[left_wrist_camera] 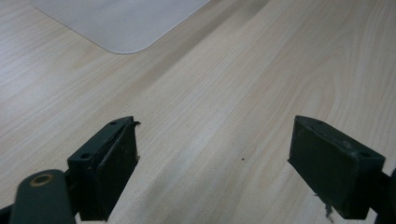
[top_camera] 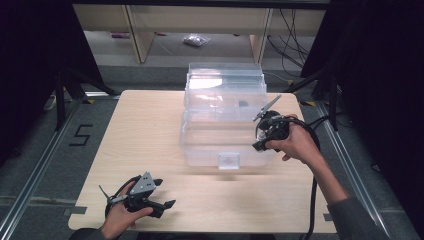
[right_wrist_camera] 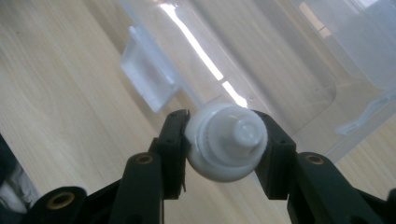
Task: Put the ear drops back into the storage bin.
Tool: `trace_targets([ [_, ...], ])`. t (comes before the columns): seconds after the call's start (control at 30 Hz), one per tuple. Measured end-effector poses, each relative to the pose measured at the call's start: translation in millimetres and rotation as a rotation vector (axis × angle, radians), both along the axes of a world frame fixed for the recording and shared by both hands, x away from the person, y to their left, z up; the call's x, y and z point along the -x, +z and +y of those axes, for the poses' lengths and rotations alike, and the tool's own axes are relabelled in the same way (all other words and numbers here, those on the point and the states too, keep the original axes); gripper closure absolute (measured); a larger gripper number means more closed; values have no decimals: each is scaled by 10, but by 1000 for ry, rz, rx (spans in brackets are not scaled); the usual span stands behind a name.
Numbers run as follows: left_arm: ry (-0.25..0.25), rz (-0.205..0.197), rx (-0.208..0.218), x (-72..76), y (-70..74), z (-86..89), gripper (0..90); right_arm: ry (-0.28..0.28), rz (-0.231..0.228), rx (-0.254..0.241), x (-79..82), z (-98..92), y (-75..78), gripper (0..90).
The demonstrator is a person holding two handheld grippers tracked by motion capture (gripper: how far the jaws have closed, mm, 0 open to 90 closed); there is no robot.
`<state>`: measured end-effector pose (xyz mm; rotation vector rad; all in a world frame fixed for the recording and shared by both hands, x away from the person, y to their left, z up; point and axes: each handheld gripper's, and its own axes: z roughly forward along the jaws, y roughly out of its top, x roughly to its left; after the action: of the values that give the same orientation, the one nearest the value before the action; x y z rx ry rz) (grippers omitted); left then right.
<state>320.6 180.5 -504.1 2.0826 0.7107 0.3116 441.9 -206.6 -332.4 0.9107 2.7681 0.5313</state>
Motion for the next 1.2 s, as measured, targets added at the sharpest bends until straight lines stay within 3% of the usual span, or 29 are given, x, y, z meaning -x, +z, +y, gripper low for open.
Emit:
trace_targets([
  [0.1, -11, -9, -33, -11, 10, 20, 149, -22, 13, 5, -76, -3, -19, 601],
  [0.27, -3, -4, -11, -2, 1, 4, 148, -40, 41, 7, -212, -29, -94, 601],
  [0.83, -4, -2, -11, 0, 1, 3, 148, -101, 113, 53, -626, -78, -413, 601],
  [1.13, -9, -6, -23, -5, 6, 12, 148, -124, 152, 63, -718, -77, -626, 601],
  [1.2, -4, -2, -10, -1, 0, 3, 148, -120, 149, 71, -735, -85, -661, 601],
])
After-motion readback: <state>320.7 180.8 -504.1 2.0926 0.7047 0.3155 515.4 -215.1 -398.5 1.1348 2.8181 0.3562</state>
